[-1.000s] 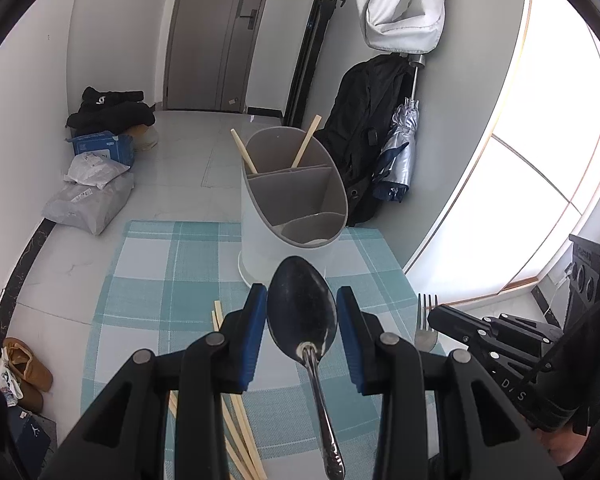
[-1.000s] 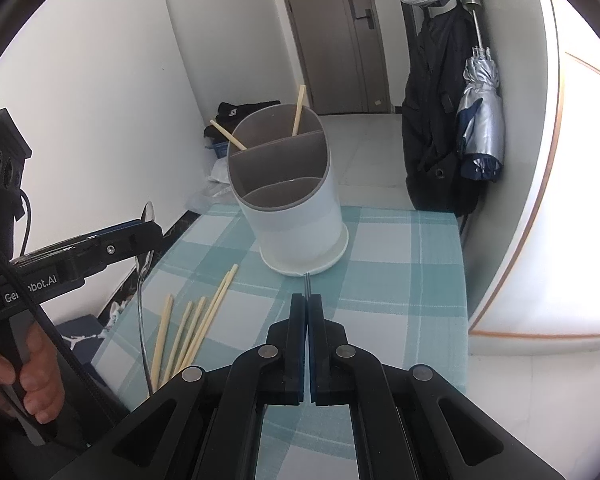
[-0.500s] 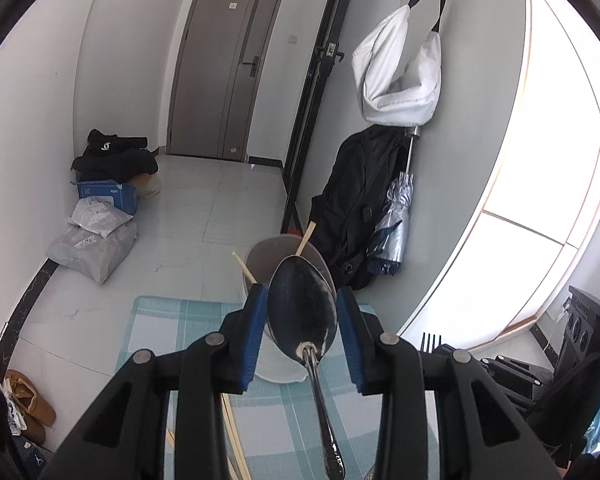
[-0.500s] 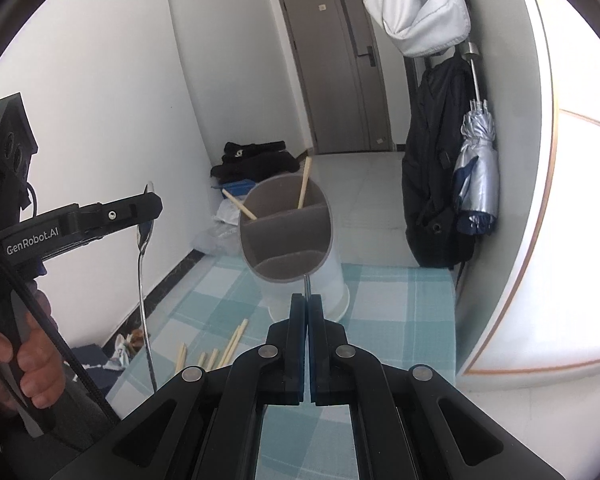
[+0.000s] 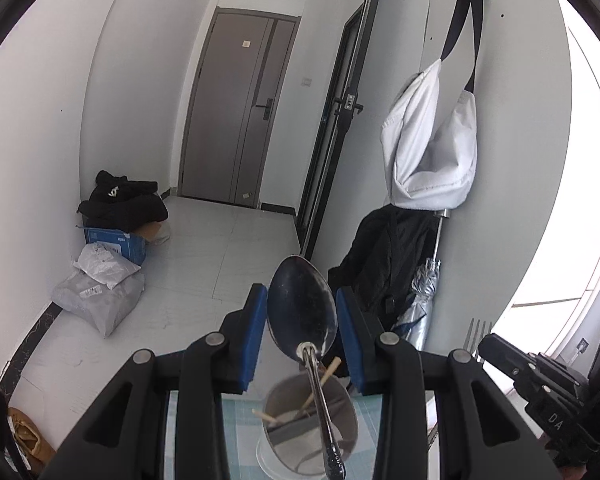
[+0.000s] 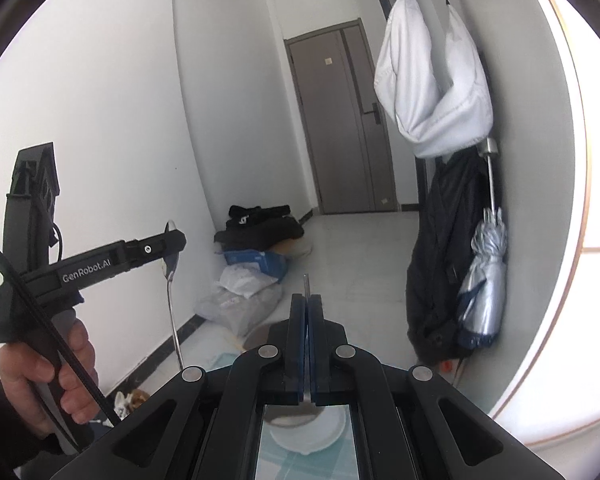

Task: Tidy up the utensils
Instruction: 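Lower the spoon and fork into the white caddy and open both grippers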

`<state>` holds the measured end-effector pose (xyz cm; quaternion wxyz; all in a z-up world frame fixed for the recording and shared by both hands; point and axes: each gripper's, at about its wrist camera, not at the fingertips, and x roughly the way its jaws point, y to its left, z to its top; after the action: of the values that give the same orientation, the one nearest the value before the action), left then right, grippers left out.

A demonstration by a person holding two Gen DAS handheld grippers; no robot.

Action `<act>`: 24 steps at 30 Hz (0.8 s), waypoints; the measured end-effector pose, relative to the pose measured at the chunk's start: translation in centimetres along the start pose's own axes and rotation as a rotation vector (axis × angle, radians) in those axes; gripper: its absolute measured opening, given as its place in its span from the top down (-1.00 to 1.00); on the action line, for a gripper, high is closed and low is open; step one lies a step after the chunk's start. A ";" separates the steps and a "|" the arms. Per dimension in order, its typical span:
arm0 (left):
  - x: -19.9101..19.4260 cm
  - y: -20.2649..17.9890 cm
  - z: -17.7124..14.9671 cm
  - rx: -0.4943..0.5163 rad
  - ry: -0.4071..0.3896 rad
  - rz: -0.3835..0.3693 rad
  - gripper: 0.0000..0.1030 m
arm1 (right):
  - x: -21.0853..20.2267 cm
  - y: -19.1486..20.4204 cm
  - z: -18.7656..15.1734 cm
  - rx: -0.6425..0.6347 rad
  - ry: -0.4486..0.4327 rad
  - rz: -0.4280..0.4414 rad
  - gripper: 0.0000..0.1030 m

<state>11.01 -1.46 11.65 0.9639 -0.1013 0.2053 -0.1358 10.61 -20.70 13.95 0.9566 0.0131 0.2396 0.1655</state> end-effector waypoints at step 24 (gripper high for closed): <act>6.9 2.8 -2.8 0.097 -0.099 -0.005 0.40 | 13.5 -0.2 0.2 -0.053 -0.058 -0.085 0.99</act>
<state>16.46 -1.29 5.91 0.9763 -0.0617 0.1504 -0.1430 21.95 -16.52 7.95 0.9693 -0.0177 0.2079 0.1305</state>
